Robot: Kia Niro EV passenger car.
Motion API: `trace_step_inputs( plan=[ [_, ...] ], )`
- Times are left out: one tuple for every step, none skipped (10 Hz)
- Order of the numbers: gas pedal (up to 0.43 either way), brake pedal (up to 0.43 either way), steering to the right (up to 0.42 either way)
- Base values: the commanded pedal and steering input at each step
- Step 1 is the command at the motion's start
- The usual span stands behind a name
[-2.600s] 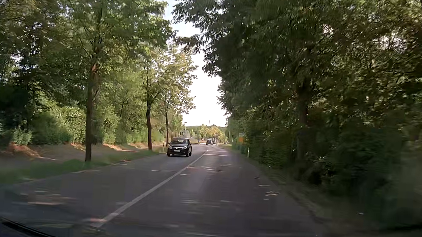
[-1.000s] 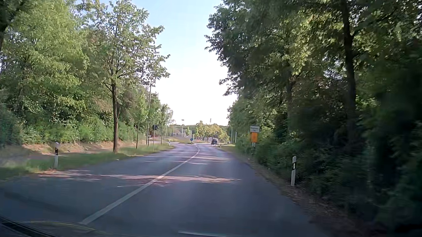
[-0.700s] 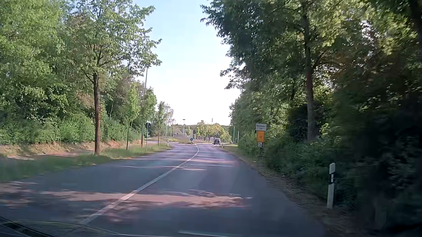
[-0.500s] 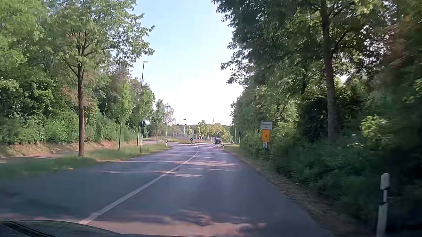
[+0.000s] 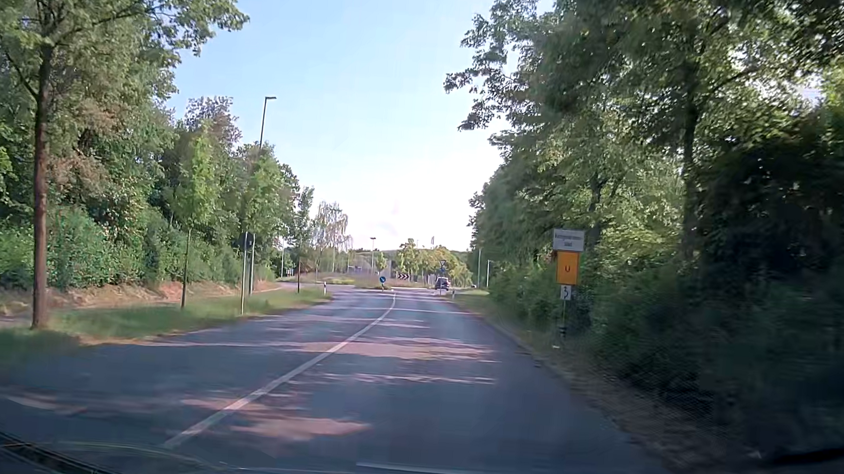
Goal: Follow the waypoints while adhering to traffic rules and regulations
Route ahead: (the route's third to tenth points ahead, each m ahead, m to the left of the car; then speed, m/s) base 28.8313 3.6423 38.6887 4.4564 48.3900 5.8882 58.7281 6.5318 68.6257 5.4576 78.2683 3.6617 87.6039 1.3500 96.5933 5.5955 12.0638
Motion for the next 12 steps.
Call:
trace_step_inputs(
  plan=[
    [0.000,0.140,-0.008],
    [0.000,0.134,-0.005],
    [0.000,0.128,-0.005],
    [0.000,0.128,-0.005],
    [0.000,0.128,-0.005],
    [0.000,0.128,-0.005],
    [0.000,0.128,-0.005],
    [0.000,0.128,-0.006],
    [0.000,0.128,-0.007],
    [0.000,0.128,-0.009],
    [0.000,0.128,-0.013],
    [0.000,0.128,-0.017]
  ],
)
